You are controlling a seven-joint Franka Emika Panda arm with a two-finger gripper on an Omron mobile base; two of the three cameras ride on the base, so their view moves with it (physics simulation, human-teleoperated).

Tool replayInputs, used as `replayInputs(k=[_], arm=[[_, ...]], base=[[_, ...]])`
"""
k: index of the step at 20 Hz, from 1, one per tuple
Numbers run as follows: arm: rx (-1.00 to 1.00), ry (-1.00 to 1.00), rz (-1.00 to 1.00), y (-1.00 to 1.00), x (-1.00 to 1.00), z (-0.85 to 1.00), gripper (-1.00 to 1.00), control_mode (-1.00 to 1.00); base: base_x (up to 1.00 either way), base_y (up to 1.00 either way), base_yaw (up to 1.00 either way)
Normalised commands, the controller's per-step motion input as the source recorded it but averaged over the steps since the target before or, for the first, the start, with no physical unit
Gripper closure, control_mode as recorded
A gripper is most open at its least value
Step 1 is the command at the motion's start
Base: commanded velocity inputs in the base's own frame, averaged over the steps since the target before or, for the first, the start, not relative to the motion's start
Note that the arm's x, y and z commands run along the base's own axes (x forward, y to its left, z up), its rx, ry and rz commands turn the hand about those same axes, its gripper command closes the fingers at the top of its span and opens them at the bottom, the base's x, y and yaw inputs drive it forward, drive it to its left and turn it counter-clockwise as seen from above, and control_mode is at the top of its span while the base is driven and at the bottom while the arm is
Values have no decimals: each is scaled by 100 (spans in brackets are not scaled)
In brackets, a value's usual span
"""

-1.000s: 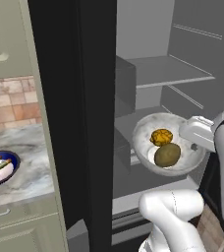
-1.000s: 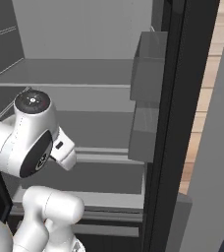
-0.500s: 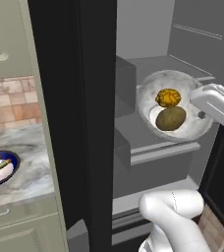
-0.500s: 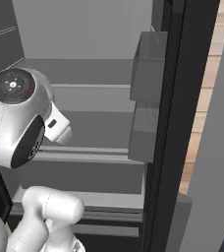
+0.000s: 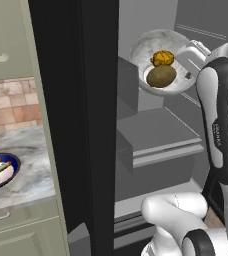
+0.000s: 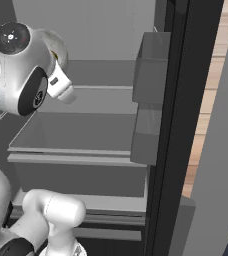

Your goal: Place the bowl with the potato and lemon on the top shelf of the fridge. Place the bowl with the fishs on the second highest shelf of the fridge.

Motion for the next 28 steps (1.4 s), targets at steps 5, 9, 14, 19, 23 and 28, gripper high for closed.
replayInputs(k=[5, 9, 14, 19, 23, 28], arm=[[0, 1, -17, 13, 100, -2, 100, -100], [0, 9, -15, 0, 95, -40, 100, -100], [0, 6, -13, 0, 96, -36, 100, -100], [3, 0, -11, 0, 96, 0, 100, -100], [0, 0, -4, 0, 46, 0, -100, -100], [0, -8, 0, 0, -27, 7, -100, -100]], base=[[0, 0, 0], [0, 0, 0], [0, 0, 0], [0, 0, 0], [0, 0, 0], [0, 0, 0]])
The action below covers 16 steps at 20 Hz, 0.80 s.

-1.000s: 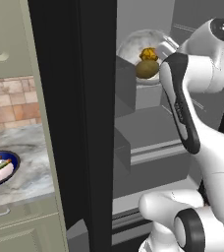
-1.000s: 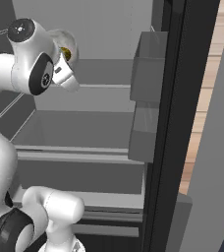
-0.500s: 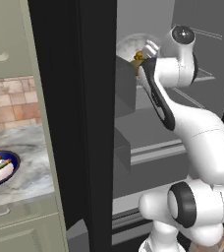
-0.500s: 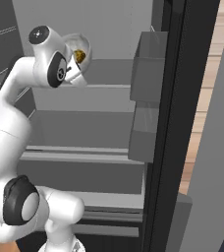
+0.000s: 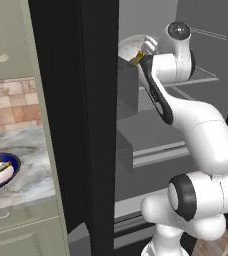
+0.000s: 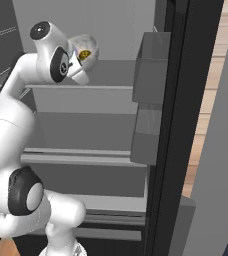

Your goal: Place the bowl with the potato and lemon on the top shelf of the fridge. Place the bowl with the fishs on the second highest shelf of the fridge.

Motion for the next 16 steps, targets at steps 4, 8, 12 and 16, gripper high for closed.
replayInputs(k=[4, 8, 12, 16], arm=[[0, -43, 1, 0, -91, 45, -100, -100], [0, -56, 5, -9, -100, 47, -100, -100], [-2, -14, 12, -36, -100, -22, -100, -100], [-19, 15, 17, -11, -100, -61, -100, -100]], base=[[0, 0, 0], [0, 0, 0], [0, 0, 0], [0, 0, 0]])
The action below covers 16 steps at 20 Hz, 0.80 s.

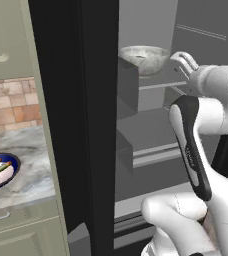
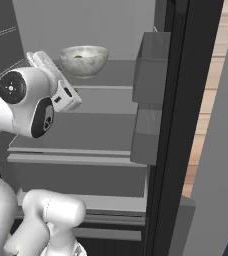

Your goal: Place the bowl with the potato and lemon on the top shelf of the fridge. Place the bowl with the fishs on the second highest shelf of the fridge.

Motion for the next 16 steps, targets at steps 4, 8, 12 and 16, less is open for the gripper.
replayInputs(k=[4, 8, 12, 16], arm=[[-41, 53, 22, 6, -100, -85, -100, -100], [-55, 87, 25, 13, -88, -62, -100, -100], [-47, 88, 12, 14, -20, -7, -100, -100], [-2, 2, 0, 3, -1, 0, -100, -100]], base=[[0, 0, 0], [0, 0, 0], [0, 0, 0], [0, 0, 0]])
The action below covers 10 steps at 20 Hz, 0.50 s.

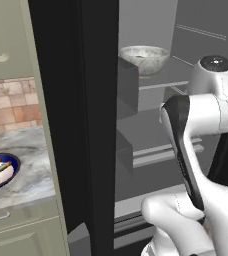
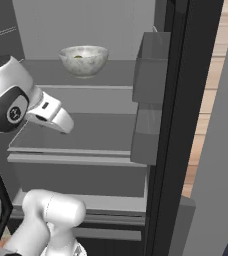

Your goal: Place the bowl with the potato and lemon on the top shelf of the fridge. Place the bowl with the fishs on the second highest shelf of the fridge.

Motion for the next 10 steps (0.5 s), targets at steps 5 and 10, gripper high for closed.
replayInputs(k=[5, 10], arm=[[0, -4, 2, -3, -35, 0, -100, 100], [0, 0, 0, 0, 0, 0, -100, 100]], base=[[-60, -14, 9], [-100, -9, 21]])
